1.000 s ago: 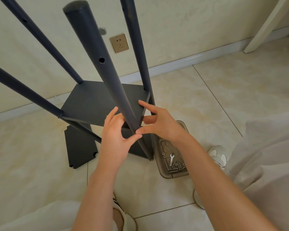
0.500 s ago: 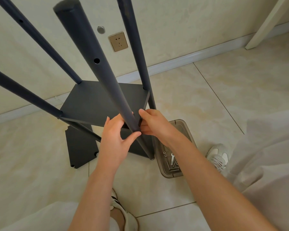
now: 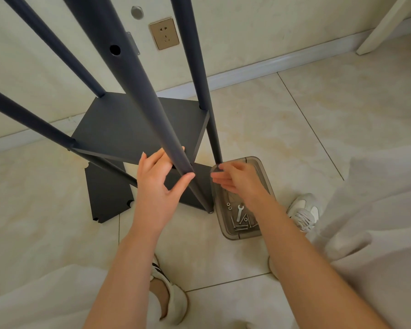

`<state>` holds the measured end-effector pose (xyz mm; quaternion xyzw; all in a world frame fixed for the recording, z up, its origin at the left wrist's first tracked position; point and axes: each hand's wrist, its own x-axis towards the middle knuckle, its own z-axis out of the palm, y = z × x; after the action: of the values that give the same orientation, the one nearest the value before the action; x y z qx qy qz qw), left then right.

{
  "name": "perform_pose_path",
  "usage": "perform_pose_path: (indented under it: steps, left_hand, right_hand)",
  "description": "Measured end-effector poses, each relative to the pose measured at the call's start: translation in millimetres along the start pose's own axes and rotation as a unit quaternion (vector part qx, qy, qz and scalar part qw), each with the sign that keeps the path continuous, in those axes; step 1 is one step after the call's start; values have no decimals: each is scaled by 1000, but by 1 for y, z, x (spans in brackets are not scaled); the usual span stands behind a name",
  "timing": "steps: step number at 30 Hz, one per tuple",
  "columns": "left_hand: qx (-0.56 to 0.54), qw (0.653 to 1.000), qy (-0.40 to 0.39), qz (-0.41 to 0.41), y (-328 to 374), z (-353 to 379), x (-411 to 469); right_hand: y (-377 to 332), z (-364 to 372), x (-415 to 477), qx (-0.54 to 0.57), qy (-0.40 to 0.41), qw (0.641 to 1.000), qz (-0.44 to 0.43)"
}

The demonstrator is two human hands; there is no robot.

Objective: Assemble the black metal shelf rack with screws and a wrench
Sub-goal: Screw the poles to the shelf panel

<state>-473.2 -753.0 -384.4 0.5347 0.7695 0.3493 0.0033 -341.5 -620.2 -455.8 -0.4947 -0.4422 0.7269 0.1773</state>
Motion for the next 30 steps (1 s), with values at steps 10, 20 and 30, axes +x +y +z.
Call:
perform_pose_path:
  steps: [10,20,30]
  left_hand:
    - [-3,1000,-10,-28,4,1,-3]
    - [-23,996,-33,-74,22,-6,-2]
    - [-27,994,-35,-101,29,-6,0]
  right_hand:
    - [135,-11,69,-310,98,941,88]
    - [155,-12,92,-492,46,869,8]
    - [144,-24,105,-466,44,884,-19]
